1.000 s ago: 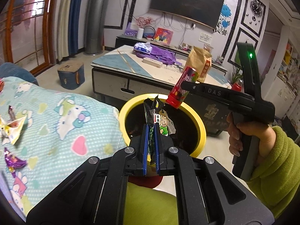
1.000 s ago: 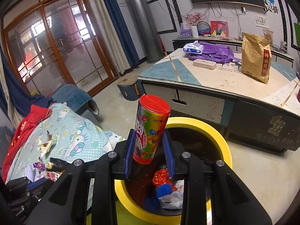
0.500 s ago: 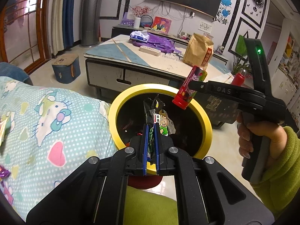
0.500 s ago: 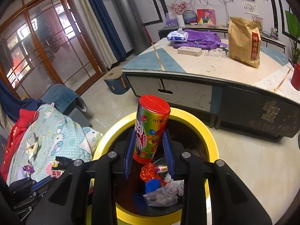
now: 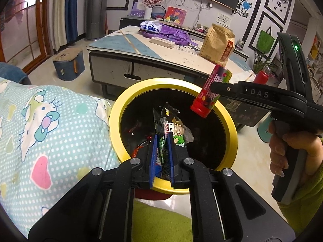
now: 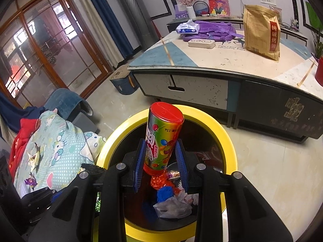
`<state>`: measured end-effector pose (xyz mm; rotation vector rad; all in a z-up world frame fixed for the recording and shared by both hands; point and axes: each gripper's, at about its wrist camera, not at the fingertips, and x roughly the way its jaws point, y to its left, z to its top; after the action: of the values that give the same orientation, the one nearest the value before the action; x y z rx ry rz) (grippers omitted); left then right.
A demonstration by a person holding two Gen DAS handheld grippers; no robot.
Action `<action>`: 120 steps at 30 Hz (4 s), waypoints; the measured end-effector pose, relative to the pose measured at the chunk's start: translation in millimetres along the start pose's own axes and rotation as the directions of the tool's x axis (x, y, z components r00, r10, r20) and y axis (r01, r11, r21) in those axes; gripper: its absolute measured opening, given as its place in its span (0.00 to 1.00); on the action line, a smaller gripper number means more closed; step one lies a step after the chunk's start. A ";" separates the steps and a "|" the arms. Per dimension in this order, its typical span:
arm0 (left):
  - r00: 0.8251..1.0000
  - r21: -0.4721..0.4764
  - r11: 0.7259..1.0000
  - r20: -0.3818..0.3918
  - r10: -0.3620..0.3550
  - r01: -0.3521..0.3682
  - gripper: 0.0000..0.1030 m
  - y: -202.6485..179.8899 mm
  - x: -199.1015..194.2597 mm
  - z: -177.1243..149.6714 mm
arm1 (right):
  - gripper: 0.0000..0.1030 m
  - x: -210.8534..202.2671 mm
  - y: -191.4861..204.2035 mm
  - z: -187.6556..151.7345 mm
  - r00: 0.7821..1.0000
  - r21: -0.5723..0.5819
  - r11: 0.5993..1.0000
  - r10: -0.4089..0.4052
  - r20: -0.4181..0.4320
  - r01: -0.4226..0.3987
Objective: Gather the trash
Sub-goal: 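Carry both items over the yellow bin and open both tools to drop them, then move both open tools back toward the remaining wrappers on the bed, then grasp the white mesh sleeve with the left tool while the right tool grasps the yellow wrapper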
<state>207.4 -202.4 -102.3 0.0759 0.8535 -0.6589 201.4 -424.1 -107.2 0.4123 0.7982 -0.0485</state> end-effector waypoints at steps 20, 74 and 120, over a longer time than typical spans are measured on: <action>0.990 -0.089 0.993 0.112 0.085 -0.076 0.89 12.0 -51.3 5.7 | 0.59 -29.7 22.4 4.8 0.991 -0.058 0.998 -0.032 0.128 0.039; 0.777 -0.454 0.776 0.243 0.581 -0.438 0.89 152.4 -248.6 -67.0 | 0.68 -50.2 257.4 -58.1 0.945 -0.463 0.839 0.327 0.010 -0.286; 0.936 -0.584 0.760 -0.001 0.352 -0.286 0.38 212.0 -201.4 -145.5 | 0.11 113.1 361.2 -77.2 0.875 -0.298 0.842 0.350 -0.334 -0.450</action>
<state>134.2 115.8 -95.4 -0.3590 0.8774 -0.0562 298.6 -50.3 -111.8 0.2234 0.9493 0.5605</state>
